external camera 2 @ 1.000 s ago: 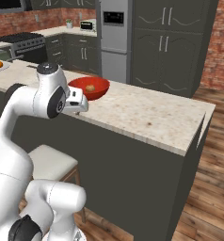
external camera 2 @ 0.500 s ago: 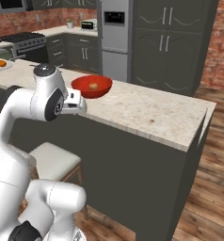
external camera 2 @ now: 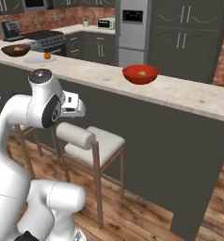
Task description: Take the fruits from the plate on the dining counter and place two fruits in each bowl.
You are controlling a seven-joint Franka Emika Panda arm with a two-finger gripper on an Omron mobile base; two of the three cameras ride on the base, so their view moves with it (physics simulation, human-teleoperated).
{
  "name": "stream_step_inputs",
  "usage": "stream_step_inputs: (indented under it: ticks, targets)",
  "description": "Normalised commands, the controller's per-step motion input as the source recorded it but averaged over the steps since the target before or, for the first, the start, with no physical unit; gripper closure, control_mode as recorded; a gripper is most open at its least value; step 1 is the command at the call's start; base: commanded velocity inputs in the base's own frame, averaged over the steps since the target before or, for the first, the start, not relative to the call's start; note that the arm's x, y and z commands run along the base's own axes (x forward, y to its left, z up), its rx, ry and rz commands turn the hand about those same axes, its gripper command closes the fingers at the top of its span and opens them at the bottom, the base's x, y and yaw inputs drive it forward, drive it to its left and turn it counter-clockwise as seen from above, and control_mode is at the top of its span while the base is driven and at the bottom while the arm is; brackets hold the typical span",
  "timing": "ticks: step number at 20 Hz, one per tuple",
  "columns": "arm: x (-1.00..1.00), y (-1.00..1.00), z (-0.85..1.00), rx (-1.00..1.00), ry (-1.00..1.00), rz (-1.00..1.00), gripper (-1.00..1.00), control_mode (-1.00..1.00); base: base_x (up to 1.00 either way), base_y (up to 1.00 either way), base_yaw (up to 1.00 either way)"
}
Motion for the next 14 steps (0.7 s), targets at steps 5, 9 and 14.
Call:
stream_step_inputs:
  ticks: [5,9,14]
  targets:
    - [0.00,0.00,0.00,0.00,0.00,0.00,-1.00,1.00,0.00,1.00,-0.24]
    - [0.00,0.00,0.00,0.00,0.00,0.00,-1.00,1.00,0.09,1.00,-0.31]
    - [0.00,0.00,0.00,0.00,0.00,0.00,-1.00,1.00,0.16,1.00,-0.32]
